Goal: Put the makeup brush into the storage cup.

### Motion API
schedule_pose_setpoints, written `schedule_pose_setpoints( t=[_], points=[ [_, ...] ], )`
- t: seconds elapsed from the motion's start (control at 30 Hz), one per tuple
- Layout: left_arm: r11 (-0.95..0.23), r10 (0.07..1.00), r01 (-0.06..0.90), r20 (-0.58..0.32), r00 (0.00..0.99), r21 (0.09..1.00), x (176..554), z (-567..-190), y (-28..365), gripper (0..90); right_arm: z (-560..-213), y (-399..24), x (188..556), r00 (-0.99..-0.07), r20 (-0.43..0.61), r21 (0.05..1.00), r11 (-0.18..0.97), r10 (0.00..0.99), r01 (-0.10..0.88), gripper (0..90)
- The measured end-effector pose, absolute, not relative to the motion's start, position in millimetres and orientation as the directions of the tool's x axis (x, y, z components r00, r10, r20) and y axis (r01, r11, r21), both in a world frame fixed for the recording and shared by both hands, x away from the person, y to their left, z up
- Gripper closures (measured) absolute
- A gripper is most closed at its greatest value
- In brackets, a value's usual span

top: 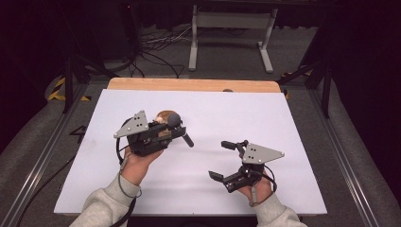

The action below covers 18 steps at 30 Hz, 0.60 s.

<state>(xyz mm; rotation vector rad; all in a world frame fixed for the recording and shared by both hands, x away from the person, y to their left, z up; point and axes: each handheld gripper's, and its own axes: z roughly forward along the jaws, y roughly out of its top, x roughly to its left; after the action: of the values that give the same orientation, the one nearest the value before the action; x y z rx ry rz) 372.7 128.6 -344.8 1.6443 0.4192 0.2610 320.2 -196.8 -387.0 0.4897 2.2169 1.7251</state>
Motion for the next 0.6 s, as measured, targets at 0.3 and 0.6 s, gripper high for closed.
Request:
schedule_pose_setpoints(
  t=[0.3, 0.6],
  points=[
    [-0.068, 0.473, 0.120, -0.074, 0.878, 0.990, 382.1, -339.2, 132.9, 69.9, -389.2, -205.0, 321.7, -0.876, -0.026, 0.964, 0.244, 0.482, 0.105, 0.1],
    [-0.064, 0.509, 0.109, -0.062, 0.858, 0.992, 390.0, -332.5, 133.0, 69.9, -390.0, -216.1, 325.8, -0.864, 0.000, 0.973, 0.199, 0.503, 0.115, 0.0]
  ],
)
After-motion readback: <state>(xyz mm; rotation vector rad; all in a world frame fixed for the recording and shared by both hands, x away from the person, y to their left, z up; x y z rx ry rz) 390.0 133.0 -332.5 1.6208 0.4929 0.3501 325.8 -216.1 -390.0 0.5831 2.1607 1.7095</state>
